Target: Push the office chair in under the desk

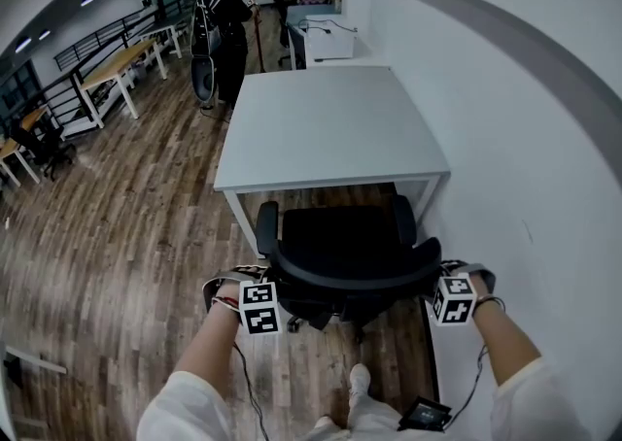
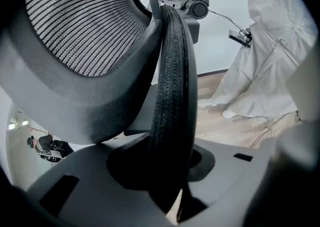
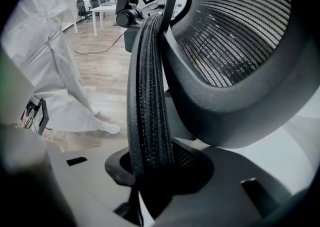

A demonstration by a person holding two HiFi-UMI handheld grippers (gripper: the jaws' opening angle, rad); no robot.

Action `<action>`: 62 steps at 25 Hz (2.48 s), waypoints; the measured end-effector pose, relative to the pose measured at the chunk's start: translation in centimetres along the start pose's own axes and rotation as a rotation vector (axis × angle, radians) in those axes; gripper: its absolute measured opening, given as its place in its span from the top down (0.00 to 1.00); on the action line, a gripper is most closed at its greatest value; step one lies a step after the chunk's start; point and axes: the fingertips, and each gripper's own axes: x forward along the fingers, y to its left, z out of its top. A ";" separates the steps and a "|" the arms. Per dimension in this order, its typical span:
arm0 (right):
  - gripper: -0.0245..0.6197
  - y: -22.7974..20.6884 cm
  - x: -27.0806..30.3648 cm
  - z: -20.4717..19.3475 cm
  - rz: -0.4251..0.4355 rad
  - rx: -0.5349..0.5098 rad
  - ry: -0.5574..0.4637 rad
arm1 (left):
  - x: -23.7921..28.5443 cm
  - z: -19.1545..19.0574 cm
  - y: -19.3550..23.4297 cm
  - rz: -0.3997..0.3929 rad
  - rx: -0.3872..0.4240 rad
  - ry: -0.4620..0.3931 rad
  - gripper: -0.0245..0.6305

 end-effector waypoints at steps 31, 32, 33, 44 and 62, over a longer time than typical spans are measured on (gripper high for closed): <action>0.76 -9.5 3.6 2.2 0.019 -0.040 -0.027 | 2.7 -3.0 8.4 -0.010 -0.042 0.042 0.79; 0.76 -9.6 3.6 2.1 0.021 -0.042 -0.027 | 2.7 -3.0 8.5 -0.008 -0.044 0.043 0.79; 0.76 -9.8 3.6 2.1 0.019 -0.045 -0.027 | 2.7 -3.0 8.7 -0.005 -0.044 0.043 0.79; 0.77 -13.8 5.3 1.7 0.017 -0.054 -0.032 | 4.2 -3.0 12.7 0.006 -0.031 0.038 0.79; 0.77 -19.3 8.5 1.8 0.013 -0.024 -0.002 | 6.5 -4.3 19.4 0.014 -0.003 0.012 0.79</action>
